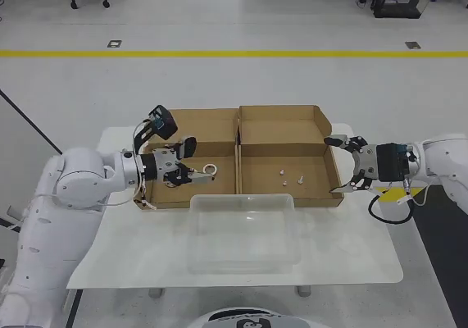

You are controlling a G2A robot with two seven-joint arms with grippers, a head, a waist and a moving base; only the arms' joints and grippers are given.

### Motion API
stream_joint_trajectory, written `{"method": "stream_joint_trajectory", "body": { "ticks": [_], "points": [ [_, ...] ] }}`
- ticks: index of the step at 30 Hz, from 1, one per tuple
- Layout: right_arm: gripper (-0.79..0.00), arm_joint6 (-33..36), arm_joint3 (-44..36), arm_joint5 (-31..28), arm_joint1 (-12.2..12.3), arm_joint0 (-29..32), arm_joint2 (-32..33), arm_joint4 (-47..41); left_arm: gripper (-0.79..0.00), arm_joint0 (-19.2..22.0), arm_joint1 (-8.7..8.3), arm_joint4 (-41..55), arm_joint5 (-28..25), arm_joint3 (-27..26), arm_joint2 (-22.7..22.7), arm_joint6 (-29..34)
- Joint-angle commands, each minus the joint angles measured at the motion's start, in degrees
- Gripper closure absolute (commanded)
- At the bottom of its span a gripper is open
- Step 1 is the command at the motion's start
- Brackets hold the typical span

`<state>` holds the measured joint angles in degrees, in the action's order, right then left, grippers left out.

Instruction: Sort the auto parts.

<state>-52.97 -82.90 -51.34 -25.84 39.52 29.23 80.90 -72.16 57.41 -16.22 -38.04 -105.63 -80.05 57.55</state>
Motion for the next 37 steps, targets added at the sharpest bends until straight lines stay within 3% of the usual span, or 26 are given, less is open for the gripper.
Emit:
{"method": "stream_joint_trajectory", "body": {
  "ticks": [1,8,37],
  "points": [
    [-0.785,0.0,0.0,0.0,0.0,0.0,0.0,0.0,-0.785,-2.73,-0.46,2.18,-3.16,-1.16,-2.25,-0.67],
    [-0.785,0.0,0.0,0.0,0.0,0.0,0.0,0.0,-0.785,-9.3,-1.57,7.62,-10.01,-4.15,-7.98,-3.85],
    [-0.785,0.0,0.0,0.0,0.0,0.0,0.0,0.0,-0.784,-9.3,-1.57,7.62,-10.01,-4.15,-7.98,-3.85]
  ]
}}
